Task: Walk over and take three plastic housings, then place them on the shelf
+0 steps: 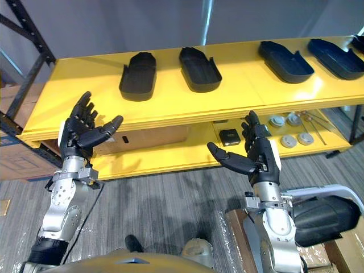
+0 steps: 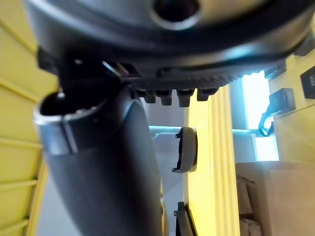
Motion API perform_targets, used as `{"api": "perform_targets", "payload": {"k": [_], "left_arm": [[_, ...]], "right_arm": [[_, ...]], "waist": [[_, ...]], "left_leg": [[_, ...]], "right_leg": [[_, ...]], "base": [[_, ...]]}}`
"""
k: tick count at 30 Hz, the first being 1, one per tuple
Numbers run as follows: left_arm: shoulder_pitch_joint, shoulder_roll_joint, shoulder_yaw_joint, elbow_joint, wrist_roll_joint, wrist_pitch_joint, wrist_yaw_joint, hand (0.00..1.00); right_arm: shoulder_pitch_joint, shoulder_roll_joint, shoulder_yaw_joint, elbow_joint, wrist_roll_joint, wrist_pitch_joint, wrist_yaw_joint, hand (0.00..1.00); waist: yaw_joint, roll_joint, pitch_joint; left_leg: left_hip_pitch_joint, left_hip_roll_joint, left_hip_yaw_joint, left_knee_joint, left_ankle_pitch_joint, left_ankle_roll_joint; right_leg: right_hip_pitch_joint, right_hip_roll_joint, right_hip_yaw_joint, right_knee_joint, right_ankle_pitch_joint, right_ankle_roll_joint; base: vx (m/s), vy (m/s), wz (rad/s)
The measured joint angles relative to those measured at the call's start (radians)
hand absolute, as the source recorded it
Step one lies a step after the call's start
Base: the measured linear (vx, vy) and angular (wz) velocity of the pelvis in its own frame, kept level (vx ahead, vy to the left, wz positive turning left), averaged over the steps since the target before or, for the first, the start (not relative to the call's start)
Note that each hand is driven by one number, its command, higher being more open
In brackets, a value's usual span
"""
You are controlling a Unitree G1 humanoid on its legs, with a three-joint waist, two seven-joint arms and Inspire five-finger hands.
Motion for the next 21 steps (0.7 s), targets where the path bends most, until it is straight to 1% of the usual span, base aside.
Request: {"api": "perform_targets", "payload": {"k": [2,7,9,10,12,14,15,17,18,20,21], "left_arm": [[-0.048,0.016,0.006,0.0,0.0,-0.002,0.04,1.0],[-0.168,0.069,0.032,0.002,-0.002,-0.001,0.083,1.0],[-0.235,0.103,0.053,0.042,0.002,0.038,0.111,1.0],[-0.253,0.114,0.063,0.06,-0.001,0.046,0.11,1.0],[-0.302,0.159,0.096,0.114,-0.041,0.092,0.11,1.0],[-0.351,0.221,0.144,0.197,-0.086,0.165,0.116,1.0],[-0.359,0.234,0.158,0.212,-0.108,0.183,0.117,1.0],[-0.404,0.287,0.19,0.288,-0.161,0.241,0.117,1.0],[-0.419,0.301,0.192,0.313,-0.168,0.251,0.116,1.0],[-0.476,0.336,0.202,0.396,-0.204,0.298,0.101,1.0],[-0.489,0.345,0.202,0.413,-0.205,0.308,0.095,1.0]], "right_arm": [[0.004,0.0,0.009,0.016,0.023,0.0,0.005,1.0],[-0.04,-0.001,0.078,0.044,0.024,0.0,0.013,1.0],[-0.065,-0.001,0.101,0.066,0.023,0.0,0.012,1.0],[-0.071,-0.002,0.105,0.068,0.023,0.0,0.012,1.0],[-0.089,-0.007,0.108,0.072,0.023,0.0,0.011,1.0],[-0.109,-0.008,0.108,0.072,0.024,0.0,0.012,1.0],[-0.112,-0.008,0.108,0.072,0.025,0.0,0.012,1.0],[-0.122,-0.008,0.107,0.072,0.026,0.0,0.014,1.0],[-0.124,-0.009,0.107,0.072,0.026,0.0,0.014,1.0],[-0.13,-0.009,0.109,0.072,0.026,0.0,0.016,1.0],[-0.131,-0.009,0.11,0.072,0.026,0.0,0.017,1.0]], "waist": [[-0.001,-0.007,0.0],[-0.001,-0.016,0.001],[-0.001,-0.016,0.002],[-0.003,-0.016,0.002],[-0.007,-0.016,0.003],[-0.017,-0.016,0.007],[-0.021,-0.016,0.009],[-0.021,-0.017,0.028],[-0.021,-0.016,0.034],[-0.021,-0.013,0.052],[-0.021,-0.014,0.056]], "left_leg": [[0.001,0.001,0.013,0.0,-0.001,-0.002],[-0.027,0.007,0.033,0.001,-0.001,-0.005],[-0.028,0.008,0.042,0.001,0.003,0.001],[-0.028,0.009,0.042,0.001,0.003,0.001],[-0.03,0.01,0.048,0.002,0.003,0.001],[-0.03,0.011,0.056,0.002,0.003,0.001],[-0.03,0.011,0.056,0.002,0.003,0.0],[-0.026,0.013,0.063,0.002,0.002,-0.001],[-0.026,0.013,0.064,0.002,0.002,-0.001],[-0.026,0.012,0.066,0.002,0.002,-0.001],[-0.026,0.012,0.066,0.002,0.002,-0.001]], "right_leg": [[-0.003,0.004,0.012,-0.011,0.008,-0.001],[-0.047,0.012,0.034,-0.014,0.023,-0.009],[-0.054,0.014,0.043,-0.014,0.026,-0.01],[-0.055,0.014,0.044,-0.014,0.026,-0.01],[-0.063,0.016,0.05,-0.014,0.027,-0.011],[-0.068,0.018,0.058,-0.014,0.028,-0.012],[-0.069,0.018,0.058,-0.014,0.028,-0.012],[-0.07,0.021,0.068,-0.013,0.028,-0.012],[-0.071,0.021,0.069,-0.013,0.028,-0.012],[-0.072,0.021,0.071,-0.013,0.028,-0.012],[-0.073,0.021,0.071,-0.013,0.028,-0.012]], "base": [[-0.01,0.002,-0.19],[-0.03,0.001,-0.14],[-0.02,-0.005,-0.1],[-0.01,-0.004,-0.05],[0.0,-0.003,-0.09],[0.0,-0.003,-0.09],[0.01,-0.007,-0.06],[0.01,-0.007,-0.08],[0.0,-0.004,-0.07],[0.0,0.0,0.0],[0.0,0.0,0.0]]}}
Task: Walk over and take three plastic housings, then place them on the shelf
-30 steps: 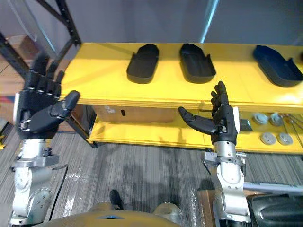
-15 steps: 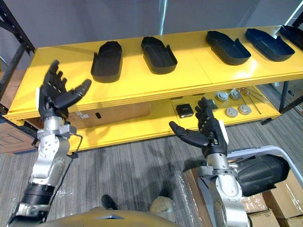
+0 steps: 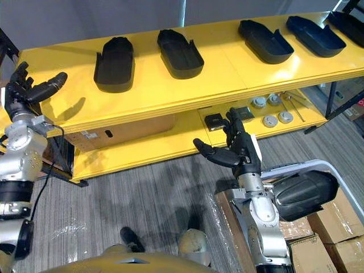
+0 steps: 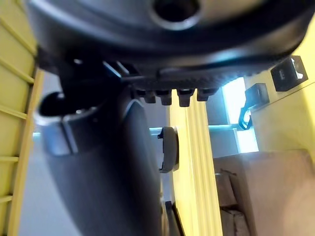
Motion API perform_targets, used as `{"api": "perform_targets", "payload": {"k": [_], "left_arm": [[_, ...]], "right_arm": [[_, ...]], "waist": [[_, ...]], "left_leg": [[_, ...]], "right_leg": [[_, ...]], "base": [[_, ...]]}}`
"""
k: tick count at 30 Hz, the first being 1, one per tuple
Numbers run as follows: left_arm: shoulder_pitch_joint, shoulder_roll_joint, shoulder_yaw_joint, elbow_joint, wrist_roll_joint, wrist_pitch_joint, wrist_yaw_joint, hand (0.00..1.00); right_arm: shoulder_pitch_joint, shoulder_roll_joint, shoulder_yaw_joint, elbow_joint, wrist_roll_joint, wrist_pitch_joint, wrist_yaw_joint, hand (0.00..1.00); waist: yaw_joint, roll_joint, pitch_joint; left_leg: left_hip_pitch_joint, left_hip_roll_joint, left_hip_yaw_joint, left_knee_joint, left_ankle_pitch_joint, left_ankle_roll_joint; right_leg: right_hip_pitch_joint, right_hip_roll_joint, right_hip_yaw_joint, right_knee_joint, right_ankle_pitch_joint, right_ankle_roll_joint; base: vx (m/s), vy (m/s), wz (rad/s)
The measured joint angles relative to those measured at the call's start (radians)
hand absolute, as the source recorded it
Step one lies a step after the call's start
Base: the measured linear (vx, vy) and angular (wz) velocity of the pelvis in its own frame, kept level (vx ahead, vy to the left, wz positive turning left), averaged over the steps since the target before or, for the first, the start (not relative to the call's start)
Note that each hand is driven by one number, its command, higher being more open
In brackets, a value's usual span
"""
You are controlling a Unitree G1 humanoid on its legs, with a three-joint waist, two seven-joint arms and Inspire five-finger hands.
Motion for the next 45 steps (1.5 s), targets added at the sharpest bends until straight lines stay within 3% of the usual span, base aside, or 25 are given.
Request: {"api": "perform_targets", "payload": {"k": [8,13,17,28,37,45], "left_arm": [[-0.126,0.026,-0.002,0.085,-0.12,0.073,-0.13,1.0],[-0.138,0.036,-0.031,0.138,-0.228,0.095,-0.172,1.0],[-0.165,0.061,-0.039,0.149,-0.263,0.104,-0.196,1.0],[-0.212,0.086,-0.039,0.213,-0.273,0.101,-0.2,1.0],[-0.212,0.091,-0.04,0.225,-0.351,0.07,-0.324,1.0],[-0.212,0.096,-0.084,0.224,-0.35,0.063,-0.362,1.0]], "right_arm": [[-0.017,0.0,0.017,0.0,0.001,0.0,0.012,1.0],[-0.023,0.0,0.017,0.0,0.001,0.0,0.006,1.0],[-0.035,-0.021,0.016,0.0,0.009,0.001,-0.009,1.0],[-0.047,-0.022,0.016,-0.002,0.03,0.002,-0.026,1.0],[-0.072,-0.022,0.016,-0.002,0.039,0.001,-0.031,1.0],[-0.074,-0.021,0.017,0.001,0.039,0.0,-0.025,1.0]], "waist": [[-0.008,0.007,0.051],[-0.032,0.014,0.07],[-0.03,0.017,0.095],[-0.031,0.015,0.121],[-0.03,0.009,0.146],[-0.031,0.008,0.147]], "left_leg": [[-0.001,-0.007,0.0,0.0,0.0,0.0],[-0.015,-0.005,0.0,0.004,-0.001,0.001],[-0.032,0.006,0.0,0.041,-0.014,0.002],[-0.063,0.01,-0.003,0.075,-0.026,0.006],[-0.064,0.007,-0.01,0.082,-0.029,0.01],[-0.052,0.005,-0.006,0.082,-0.031,0.012]], "right_leg": [[-0.005,0.0,0.005,0.001,-0.001,-0.001],[-0.018,0.0,0.004,0.003,-0.002,-0.002],[-0.028,0.0,0.01,0.014,-0.003,-0.004],[-0.054,-0.006,0.021,0.025,-0.002,-0.003],[-0.052,-0.014,0.02,0.034,-0.001,-0.001],[-0.043,-0.014,0.022,0.033,0.0,0.0]], "base": [[0.01,-0.002,-0.02],[0.0,0.0,0.0],[0.0,0.0,0.0],[0.0,0.001,0.0],[-0.01,0.004,0.01],[0.0,0.002,-0.02]]}}
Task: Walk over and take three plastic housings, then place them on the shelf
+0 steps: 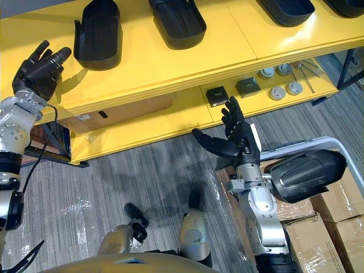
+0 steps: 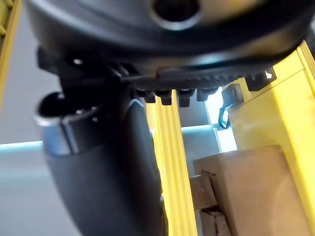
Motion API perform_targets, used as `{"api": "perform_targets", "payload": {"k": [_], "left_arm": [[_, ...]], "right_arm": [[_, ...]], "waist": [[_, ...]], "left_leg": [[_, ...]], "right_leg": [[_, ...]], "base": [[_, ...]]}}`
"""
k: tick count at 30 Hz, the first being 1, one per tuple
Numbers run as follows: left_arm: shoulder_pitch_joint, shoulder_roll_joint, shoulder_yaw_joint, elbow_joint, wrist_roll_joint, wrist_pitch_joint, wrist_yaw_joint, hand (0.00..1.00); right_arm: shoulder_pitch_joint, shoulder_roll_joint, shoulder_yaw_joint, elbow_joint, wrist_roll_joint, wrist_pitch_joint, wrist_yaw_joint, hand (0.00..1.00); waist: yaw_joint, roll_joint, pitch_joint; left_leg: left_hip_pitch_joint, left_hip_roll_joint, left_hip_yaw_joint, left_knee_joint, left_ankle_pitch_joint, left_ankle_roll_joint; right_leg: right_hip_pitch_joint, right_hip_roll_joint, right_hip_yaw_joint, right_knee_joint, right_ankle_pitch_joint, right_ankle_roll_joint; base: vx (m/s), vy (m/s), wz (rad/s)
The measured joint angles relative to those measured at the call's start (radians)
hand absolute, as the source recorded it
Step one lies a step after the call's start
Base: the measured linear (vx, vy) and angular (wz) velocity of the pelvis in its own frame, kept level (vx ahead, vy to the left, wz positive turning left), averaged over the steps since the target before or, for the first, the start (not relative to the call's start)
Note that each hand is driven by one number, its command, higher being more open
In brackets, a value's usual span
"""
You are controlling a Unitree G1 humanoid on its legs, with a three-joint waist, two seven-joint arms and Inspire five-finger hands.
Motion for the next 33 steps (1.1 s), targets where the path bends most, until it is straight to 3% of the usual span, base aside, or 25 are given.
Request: {"api": "perform_targets", "payload": {"k": [16,33], "left_arm": [[0.0,0.0,-0.02,-0.002,-0.002,0.015,-0.042,1.0],[0.0,0.0,-0.062,-0.041,-0.079,0.027,-0.083,1.0]], "right_arm": [[0.038,0.0,0.02,0.043,0.0,-0.013,0.019,1.0],[0.078,0.0,0.023,0.065,-0.001,-0.049,0.042,1.0]], "waist": [[-0.005,0.0,-0.001],[-0.038,0.003,-0.007]], "left_leg": [[0.015,-0.002,0.009,-0.003,-0.001,0.0],[0.019,-0.002,0.021,-0.003,-0.001,0.002]], "right_leg": [[0.016,0.002,0.004,-0.019,0.012,0.002],[0.021,0.004,0.01,-0.04,0.03,0.002]], "base": [[0.0,0.001,0.0],[0.0,0.0,-0.01]]}}
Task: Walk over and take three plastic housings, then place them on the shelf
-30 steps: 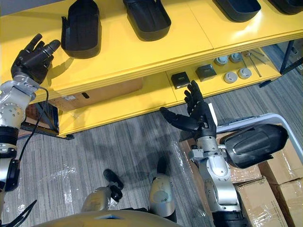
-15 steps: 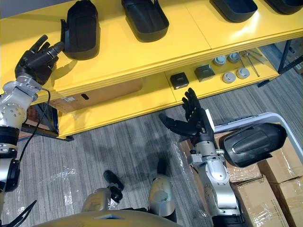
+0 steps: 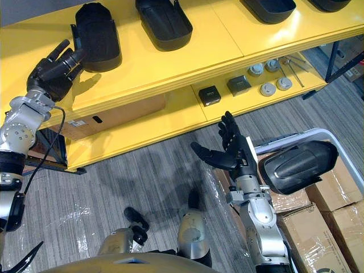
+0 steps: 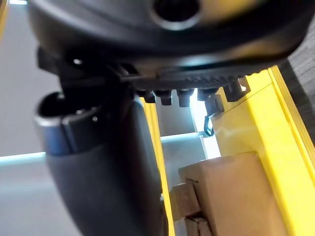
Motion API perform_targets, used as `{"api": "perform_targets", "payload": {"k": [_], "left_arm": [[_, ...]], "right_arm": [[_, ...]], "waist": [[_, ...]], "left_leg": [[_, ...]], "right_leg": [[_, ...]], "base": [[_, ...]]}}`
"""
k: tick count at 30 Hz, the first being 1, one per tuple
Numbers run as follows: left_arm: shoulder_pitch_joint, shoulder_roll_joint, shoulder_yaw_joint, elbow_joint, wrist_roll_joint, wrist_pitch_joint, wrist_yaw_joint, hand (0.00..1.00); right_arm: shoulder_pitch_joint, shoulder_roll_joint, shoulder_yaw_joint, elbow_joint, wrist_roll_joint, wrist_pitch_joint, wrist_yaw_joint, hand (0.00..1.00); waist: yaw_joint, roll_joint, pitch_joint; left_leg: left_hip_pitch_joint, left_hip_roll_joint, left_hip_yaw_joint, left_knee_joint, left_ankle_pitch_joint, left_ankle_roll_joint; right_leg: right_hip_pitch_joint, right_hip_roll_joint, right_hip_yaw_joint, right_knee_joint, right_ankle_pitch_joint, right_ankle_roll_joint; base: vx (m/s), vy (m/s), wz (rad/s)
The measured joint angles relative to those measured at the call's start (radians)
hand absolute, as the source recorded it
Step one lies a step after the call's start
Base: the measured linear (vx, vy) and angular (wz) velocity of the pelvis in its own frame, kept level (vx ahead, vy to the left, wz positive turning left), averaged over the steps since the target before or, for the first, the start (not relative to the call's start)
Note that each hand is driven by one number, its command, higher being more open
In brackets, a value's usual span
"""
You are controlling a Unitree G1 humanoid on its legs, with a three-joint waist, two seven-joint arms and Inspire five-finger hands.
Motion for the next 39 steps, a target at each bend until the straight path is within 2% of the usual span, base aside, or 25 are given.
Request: {"api": "perform_targets", "payload": {"k": [7,12,15,20,21,24,30,32,35,39], "left_arm": [[0.0,0.0,-0.002,0.0,0.0,0.022,-0.027,1.0],[0.0,-0.002,-0.012,0.0,0.01,0.024,0.003,1.0],[0.0,-0.003,-0.012,0.001,0.059,0.032,0.062,1.0],[0.001,-0.001,0.029,0.013,0.326,0.039,0.213,1.0],[0.0,0.01,0.057,0.014,0.404,0.039,0.243,1.0],[-0.002,0.073,0.068,0.014,0.453,0.029,0.27,1.0],[-0.002,0.106,0.12,-0.042,0.484,-0.088,0.314,1.0],[0.027,0.104,0.148,-0.137,0.471,-0.127,0.315,1.0],[0.145,0.077,0.193,-0.322,0.465,-0.205,0.301,1.0],[0.385,-0.065,0.234,-0.649,0.438,-0.272,0.267,1.0]], "right_arm": [[0.017,0.0,0.011,0.023,-0.001,-0.001,0.001,1.0],[0.035,0.0,0.017,0.023,-0.001,-0.002,0.001,1.0],[0.042,0.0,0.017,0.023,-0.001,-0.002,0.001,1.0],[0.076,0.005,0.019,0.023,0.0,-0.021,0.001,1.0],[0.087,0.005,0.025,0.023,0.0,-0.021,0.001,1.0],[0.096,0.013,0.042,0.023,-0.001,-0.032,0.001,1.0],[0.107,0.028,0.06,0.016,-0.005,-0.075,-0.003,1.0],[0.095,0.044,0.061,0.001,-0.042,-0.085,-0.012,1.0],[0.069,0.054,0.063,-0.02,-0.119,-0.087,-0.041,1.0],[0.026,0.053,0.062,-0.026,-0.128,-0.087,-0.066,1.0]], "waist": [[-0.008,0.007,-0.016],[-0.014,0.009,-0.046],[-0.015,0.011,-0.055],[-0.008,0.024,-0.075],[-0.005,0.028,-0.088],[0.0,0.028,-0.093],[0.04,0.039,-0.154],[0.044,0.035,-0.158],[0.054,0.032,-0.187],[0.077,0.03,-0.215]], "left_leg": [[0.0,-0.001,0.001,0.0,0.0,0.0],[0.0,-0.001,0.001,-0.002,0.0,0.0],[0.005,-0.001,0.0,-0.003,0.0,0.0],[0.016,-0.002,-0.005,-0.025,0.012,0.001],[0.019,-0.004,-0.008,-0.037,0.02,0.001],[0.039,-0.006,-0.012,-0.054,0.03,-0.002],[0.055,-0.005,-0.018,-0.079,0.039,-0.007],[0.065,-0.005,-0.031,-0.08,0.039,-0.007],[0.071,-0.005,-0.039,-0.08,0.039,-0.009],[0.083,-0.005,-0.063,-0.081,0.038,-0.011]], "right_leg": [[0.006,0.001,-0.001,-0.013,0.008,0.001],[0.011,0.001,-0.004,-0.022,0.01,0.001],[0.021,0.002,-0.006,-0.03,0.014,0.0],[0.029,0.004,-0.012,-0.033,0.014,0.0],[0.03,0.006,-0.015,-0.034,0.014,0.0],[0.052,0.012,-0.024,-0.041,0.013,-0.002],[0.078,0.019,-0.045,-0.064,0.01,-0.005],[0.099,0.017,-0.059,-0.066,0.01,-0.005],[0.116,0.018,-0.069,-0.082,0.011,-0.003],[0.155,0.019,-0.099,-0.102,0.012,-0.002]], "base": [[0.0,0.0,0.0],[0.0,0.0,0.0],[0.0,0.0,0.0],[-0.01,-0.001,0.02],[-0.01,-0.004,0.06],[-0.01,-0.002,0.04],[-0.01,0.003,0.06],[-0.01,0.012,0.14],[0.01,0.006,0.04],[0.03,0.008,0.18]]}}
